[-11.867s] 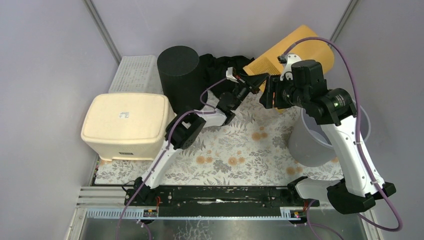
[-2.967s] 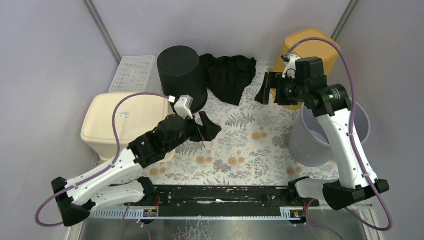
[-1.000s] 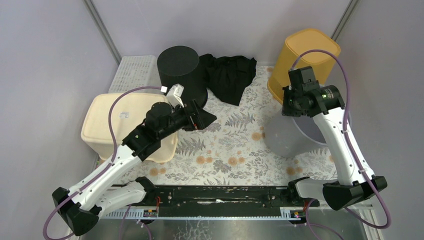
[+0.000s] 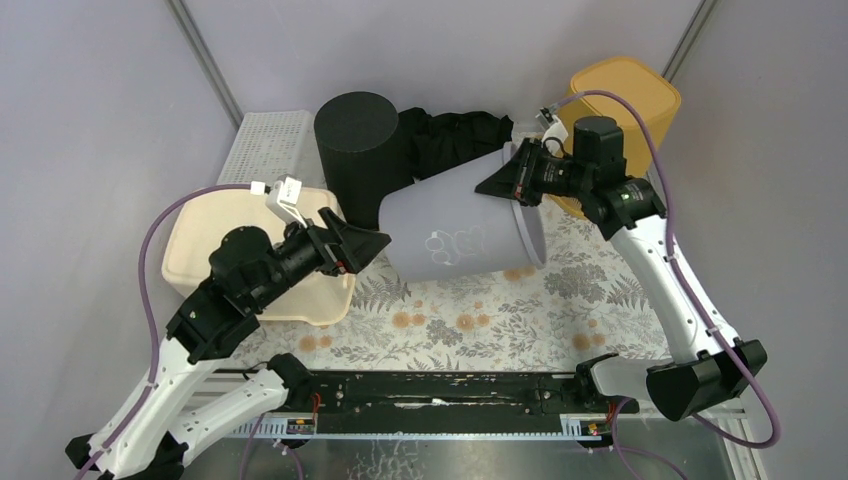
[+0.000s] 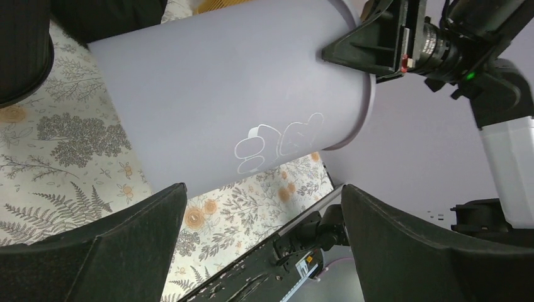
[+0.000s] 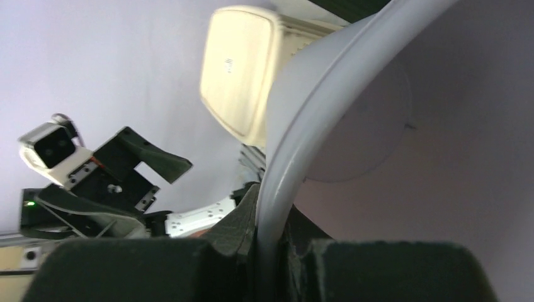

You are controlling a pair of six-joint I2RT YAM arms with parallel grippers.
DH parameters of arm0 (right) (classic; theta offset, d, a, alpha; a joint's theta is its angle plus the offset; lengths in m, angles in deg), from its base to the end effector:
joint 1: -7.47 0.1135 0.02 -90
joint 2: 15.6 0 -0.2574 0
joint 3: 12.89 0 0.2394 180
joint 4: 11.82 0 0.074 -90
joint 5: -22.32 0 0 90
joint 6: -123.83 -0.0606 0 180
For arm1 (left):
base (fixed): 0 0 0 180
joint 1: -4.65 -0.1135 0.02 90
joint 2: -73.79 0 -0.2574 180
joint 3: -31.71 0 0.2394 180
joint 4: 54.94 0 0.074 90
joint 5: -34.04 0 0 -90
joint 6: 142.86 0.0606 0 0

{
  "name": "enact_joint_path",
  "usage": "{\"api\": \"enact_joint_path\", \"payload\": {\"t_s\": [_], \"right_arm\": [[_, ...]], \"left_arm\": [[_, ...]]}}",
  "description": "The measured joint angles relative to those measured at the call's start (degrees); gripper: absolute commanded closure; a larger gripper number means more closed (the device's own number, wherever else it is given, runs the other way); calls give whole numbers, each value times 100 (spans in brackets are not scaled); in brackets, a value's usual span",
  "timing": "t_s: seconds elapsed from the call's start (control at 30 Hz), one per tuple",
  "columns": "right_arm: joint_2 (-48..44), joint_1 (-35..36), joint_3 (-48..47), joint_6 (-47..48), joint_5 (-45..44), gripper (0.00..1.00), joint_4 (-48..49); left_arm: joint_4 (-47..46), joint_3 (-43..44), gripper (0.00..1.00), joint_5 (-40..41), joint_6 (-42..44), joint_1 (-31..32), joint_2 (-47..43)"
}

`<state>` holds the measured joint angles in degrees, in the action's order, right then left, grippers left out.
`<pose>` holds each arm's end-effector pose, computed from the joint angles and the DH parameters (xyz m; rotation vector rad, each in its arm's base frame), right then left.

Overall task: Turn the large container upside down
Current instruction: Turn the container upside down at the center of the board.

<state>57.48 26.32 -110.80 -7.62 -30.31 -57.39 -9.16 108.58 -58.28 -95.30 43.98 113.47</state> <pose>0.2499 0.1242 0.4170 -0.0674 2.0893 1.3014 0.1111 -0.0942 0.4025 -0.0180 1.8469 -1.0682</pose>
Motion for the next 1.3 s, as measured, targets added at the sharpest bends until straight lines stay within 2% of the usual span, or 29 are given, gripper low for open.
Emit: {"api": "enact_joint_path", "payload": {"t_s": [0.2, 0.43, 0.57, 0.87, 1.1, 1.3], "right_arm": [[-20, 243, 920, -1056, 442, 100, 1626], [11, 487, 1762, -2291, 802, 100, 3379], [142, 540, 2133, -3115, 1023, 100, 4706], [1132, 540, 3060, -5296, 1349, 100, 8231], [1987, 529, 3418, -6918, 1475, 100, 10684], [2328, 551, 3722, -7479, 1550, 100, 11575]], "left_arm": [[181, 267, 0, 24, 0, -2, 0], [348, 1119, 0, 31, 48, 0, 7], [354, 1484, 0, 107, 116, 0, -9], [584, 1521, 0, 195, 190, 0, 22], [610, 1526, 0, 258, 234, 0, 72], [612, 1554, 0, 267, 251, 0, 149]]}}
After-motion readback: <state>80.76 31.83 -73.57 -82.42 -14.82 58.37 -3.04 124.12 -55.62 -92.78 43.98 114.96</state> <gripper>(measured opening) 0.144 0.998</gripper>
